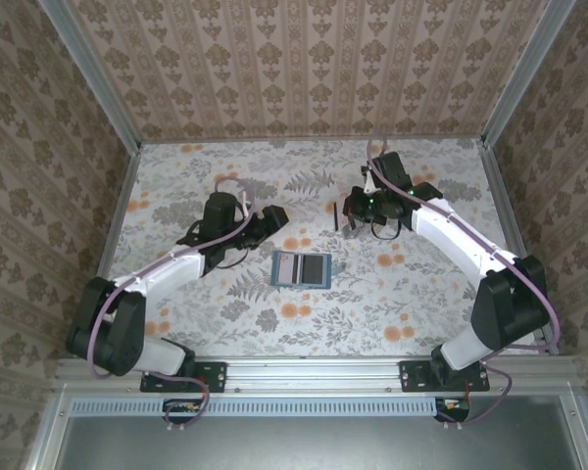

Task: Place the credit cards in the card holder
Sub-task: Pick up the credit card from the storage box.

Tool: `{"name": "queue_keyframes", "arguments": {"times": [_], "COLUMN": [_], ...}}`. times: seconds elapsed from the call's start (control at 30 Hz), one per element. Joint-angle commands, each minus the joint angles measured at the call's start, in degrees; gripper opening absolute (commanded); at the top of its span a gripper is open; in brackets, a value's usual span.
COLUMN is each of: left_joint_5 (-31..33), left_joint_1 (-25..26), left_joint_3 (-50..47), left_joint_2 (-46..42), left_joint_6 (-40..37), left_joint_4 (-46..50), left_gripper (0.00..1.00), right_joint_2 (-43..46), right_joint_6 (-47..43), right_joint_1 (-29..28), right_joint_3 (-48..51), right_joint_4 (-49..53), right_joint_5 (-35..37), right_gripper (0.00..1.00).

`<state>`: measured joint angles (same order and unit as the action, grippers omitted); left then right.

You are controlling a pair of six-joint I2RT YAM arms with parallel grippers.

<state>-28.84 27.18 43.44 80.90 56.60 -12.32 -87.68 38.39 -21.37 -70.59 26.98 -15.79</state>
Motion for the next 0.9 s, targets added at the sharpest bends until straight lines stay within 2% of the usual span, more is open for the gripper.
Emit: {"name": "queue_keyframes", "arguments": {"times": [0.0,0.13,0.3,0.43,0.7,0.87], "left_joint_5": [-7.6,-10.85,-11.7,-12.47,-12.88,-12.3], "left_joint_1": [-0.54,-0.42,0.47,1.77,2.97,2.97], "left_joint_3": [2.06,2.35,4.01,5.02,6.07,5.57], "left_joint_2": [2.69,5.25,6.28,8.25,10.13,9.38], "left_joint_6": [7.88,12.47,10.17,11.92,14.33,14.86], "left_joint_4": [-12.54,-20.19,-17.92,-20.51,-23.78,-24.33], "left_gripper": [0.79,0.72,0.7,0.63,0.35,0.07], "right_joint_2": [3.47,5.03,4.74,4.29,4.51,4.12], "right_joint_6": [11.06,14.89,19.26,22.1,22.47,21.71], "right_joint_1": [-0.04,-0.04,-0.11,-0.41,-1.18,-1.22], "right_joint_3": [4.64,7.43,9.68,11.0,12.35,12.63], "right_joint_4": [-13.29,-17.39,-23.84,-28.38,-29.18,-29.38], "right_joint_5": [-10.39,-12.44,-16.2,-18.12,-18.76,-19.92], "right_gripper": [0.02,0.02,0.02,0.02,0.03,0.09]}}
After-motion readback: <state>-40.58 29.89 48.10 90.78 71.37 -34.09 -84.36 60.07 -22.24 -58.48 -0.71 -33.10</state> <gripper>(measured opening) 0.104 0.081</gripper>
